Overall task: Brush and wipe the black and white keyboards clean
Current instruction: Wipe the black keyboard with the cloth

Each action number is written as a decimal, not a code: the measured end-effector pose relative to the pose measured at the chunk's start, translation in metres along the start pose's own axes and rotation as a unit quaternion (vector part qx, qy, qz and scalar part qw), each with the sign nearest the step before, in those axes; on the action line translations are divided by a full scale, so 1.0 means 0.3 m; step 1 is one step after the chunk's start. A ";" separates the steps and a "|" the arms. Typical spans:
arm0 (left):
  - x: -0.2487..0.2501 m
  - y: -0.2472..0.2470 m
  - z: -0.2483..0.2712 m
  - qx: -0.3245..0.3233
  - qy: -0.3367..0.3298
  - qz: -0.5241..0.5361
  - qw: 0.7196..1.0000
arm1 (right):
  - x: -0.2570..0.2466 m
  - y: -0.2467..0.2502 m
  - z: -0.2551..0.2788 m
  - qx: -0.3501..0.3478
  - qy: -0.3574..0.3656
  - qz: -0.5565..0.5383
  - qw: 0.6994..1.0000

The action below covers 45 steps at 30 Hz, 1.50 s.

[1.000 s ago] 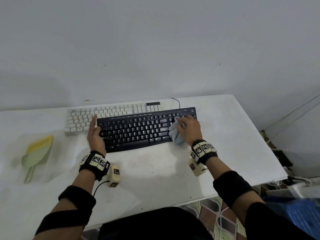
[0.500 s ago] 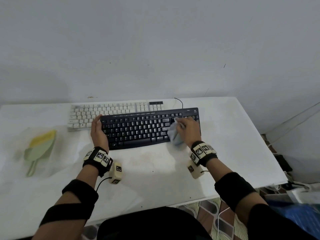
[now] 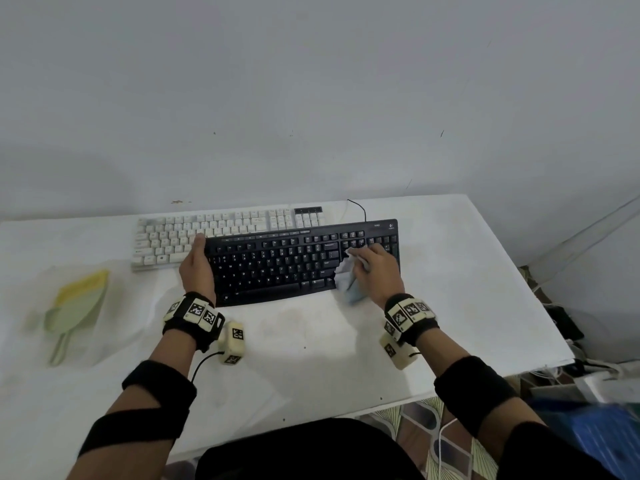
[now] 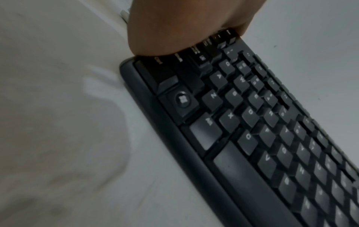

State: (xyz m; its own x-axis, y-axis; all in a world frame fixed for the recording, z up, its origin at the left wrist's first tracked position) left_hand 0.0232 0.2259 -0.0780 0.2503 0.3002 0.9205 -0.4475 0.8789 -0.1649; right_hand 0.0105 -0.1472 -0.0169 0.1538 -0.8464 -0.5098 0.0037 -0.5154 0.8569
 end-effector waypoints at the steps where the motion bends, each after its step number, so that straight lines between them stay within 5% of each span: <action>1: -0.006 0.002 -0.003 0.004 0.023 0.006 1.000 | -0.005 0.020 -0.010 0.019 0.002 -0.006 1.000; 4: -0.008 0.010 -0.019 0.002 0.045 0.017 0.999 | -0.030 0.048 -0.030 0.055 0.006 -0.013 0.998; 14: -0.011 0.016 -0.014 0.015 0.047 0.017 0.999 | 0.034 -0.054 0.045 -0.019 -0.037 0.044 0.998; 21: -0.013 0.013 -0.015 0.014 0.045 0.002 0.999 | -0.037 0.025 -0.051 0.054 -0.023 -0.040 0.997; 25: -0.027 0.021 -0.023 0.020 0.035 -0.003 0.999 | -0.049 -0.038 -0.016 -0.011 -0.034 -0.068 0.997; 29: -0.018 0.014 -0.002 0.026 0.024 -0.032 0.999 | -0.016 -0.118 0.062 -0.061 0.010 0.047 0.997; 35: -0.005 0.014 0.009 0.019 0.006 -0.031 0.999 | -0.049 0.030 -0.055 0.066 -0.032 0.028 0.997; 39: -0.011 0.013 0.001 0.012 0.012 -0.035 0.999 | -0.072 -0.010 -0.059 0.004 -0.001 -0.005 1.000; 42: -0.020 0.021 -0.011 0.015 0.017 -0.031 0.999 | -0.037 -0.097 0.010 -0.072 0.036 0.127 0.989; 45: -0.024 0.030 -0.016 0.023 0.013 -0.033 0.999 | -0.008 -0.079 0.018 -0.045 0.018 0.084 0.995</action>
State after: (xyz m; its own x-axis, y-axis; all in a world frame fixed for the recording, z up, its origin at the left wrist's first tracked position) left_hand 0.0216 0.2334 -0.0878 0.3024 0.2515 0.9194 -0.4672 0.8799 -0.0871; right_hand 0.0049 -0.1337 -0.0365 0.1946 -0.9133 -0.3579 0.0634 -0.3524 0.9337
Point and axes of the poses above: each hand's wrist, its own z-axis away from the middle knuckle, its own y-axis out of the back of the hand, x = y × z, the point moved 7 cm from there along -z, towards the middle knuckle, and after that the axes turned 9 degrees about -x, right-handed, at the moved point
